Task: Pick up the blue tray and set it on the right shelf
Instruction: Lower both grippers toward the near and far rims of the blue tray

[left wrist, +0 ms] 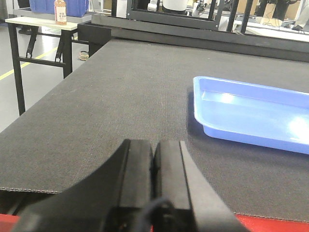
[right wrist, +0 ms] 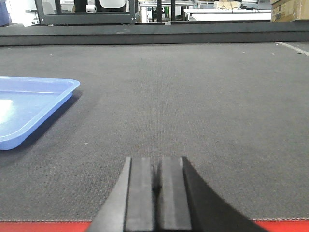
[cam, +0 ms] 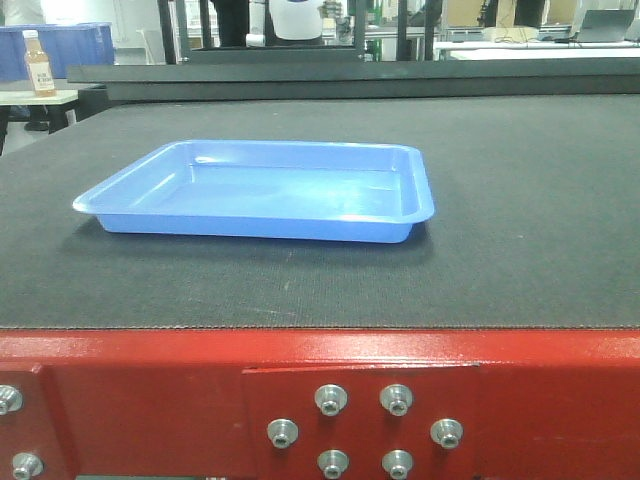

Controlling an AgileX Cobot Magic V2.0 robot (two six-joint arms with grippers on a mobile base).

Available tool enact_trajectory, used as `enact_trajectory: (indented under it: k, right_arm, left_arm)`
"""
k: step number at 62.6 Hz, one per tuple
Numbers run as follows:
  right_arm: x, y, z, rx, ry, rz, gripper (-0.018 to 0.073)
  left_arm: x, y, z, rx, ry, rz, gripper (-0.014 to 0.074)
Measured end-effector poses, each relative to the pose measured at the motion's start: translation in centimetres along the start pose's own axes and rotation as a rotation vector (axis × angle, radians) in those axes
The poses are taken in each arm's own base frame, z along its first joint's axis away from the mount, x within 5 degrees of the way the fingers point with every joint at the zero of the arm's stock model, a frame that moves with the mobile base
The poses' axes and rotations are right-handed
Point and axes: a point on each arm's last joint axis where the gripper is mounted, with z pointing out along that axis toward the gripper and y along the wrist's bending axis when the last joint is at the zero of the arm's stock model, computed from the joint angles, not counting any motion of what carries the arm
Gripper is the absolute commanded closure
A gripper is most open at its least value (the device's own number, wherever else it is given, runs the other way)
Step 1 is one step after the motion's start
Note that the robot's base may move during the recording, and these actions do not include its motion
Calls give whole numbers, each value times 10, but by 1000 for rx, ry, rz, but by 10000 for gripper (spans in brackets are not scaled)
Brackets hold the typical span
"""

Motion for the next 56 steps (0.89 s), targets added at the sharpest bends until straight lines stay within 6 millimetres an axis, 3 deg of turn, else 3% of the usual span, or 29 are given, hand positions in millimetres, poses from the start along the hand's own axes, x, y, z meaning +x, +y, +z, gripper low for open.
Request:
enact_trajectory:
  k: [56]
  right_arm:
    - [-5, 0, 0, 2, -51, 0, 504]
  left_arm:
    - [-2, 0, 0, -1, -25, -12, 645]
